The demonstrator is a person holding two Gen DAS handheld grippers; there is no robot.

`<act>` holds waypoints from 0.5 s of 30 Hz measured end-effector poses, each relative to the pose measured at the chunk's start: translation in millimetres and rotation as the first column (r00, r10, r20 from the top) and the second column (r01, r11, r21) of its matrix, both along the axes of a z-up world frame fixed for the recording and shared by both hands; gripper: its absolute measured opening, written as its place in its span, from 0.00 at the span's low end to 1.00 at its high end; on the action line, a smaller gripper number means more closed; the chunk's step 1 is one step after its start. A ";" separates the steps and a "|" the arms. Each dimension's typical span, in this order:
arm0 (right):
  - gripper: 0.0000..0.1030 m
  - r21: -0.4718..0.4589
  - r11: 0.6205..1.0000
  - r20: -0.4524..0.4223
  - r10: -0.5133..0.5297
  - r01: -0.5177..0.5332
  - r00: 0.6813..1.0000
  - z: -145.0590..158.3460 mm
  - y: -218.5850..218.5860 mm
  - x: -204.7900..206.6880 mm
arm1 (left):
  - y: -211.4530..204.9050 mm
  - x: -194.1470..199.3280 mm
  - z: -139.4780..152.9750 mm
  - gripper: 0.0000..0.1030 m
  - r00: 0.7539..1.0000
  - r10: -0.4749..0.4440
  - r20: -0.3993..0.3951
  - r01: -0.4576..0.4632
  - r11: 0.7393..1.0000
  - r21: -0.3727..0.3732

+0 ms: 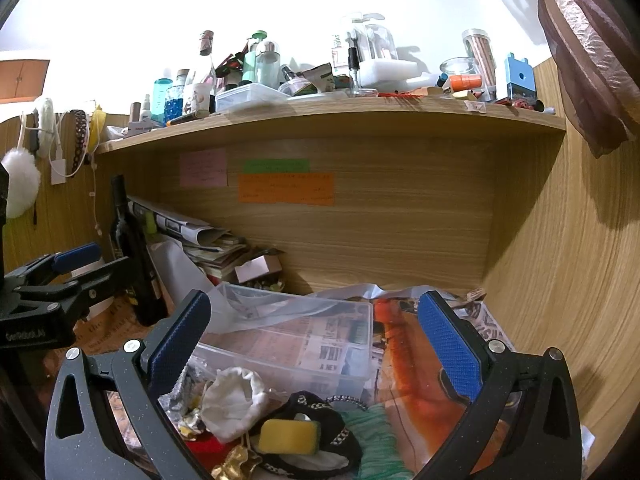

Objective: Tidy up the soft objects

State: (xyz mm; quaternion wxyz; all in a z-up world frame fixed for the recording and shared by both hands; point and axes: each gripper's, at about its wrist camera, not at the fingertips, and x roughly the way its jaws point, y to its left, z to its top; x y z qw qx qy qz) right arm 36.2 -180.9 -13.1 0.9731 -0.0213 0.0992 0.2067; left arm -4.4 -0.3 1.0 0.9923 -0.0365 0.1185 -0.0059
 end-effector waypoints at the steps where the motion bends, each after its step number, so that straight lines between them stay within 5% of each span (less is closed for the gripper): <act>1: 1.00 0.000 1.000 0.001 -0.001 0.001 1.000 0.0 -0.2 0.0 | 0.1 0.0 0.0 1.00 1.000 0.000 0.000 0.000 1.000 0.000; 15: 1.00 0.006 1.000 0.000 0.001 -0.001 1.000 0.6 -0.4 -0.5 | -0.1 -0.3 0.0 1.00 1.000 -0.001 -0.002 0.001 1.000 -0.001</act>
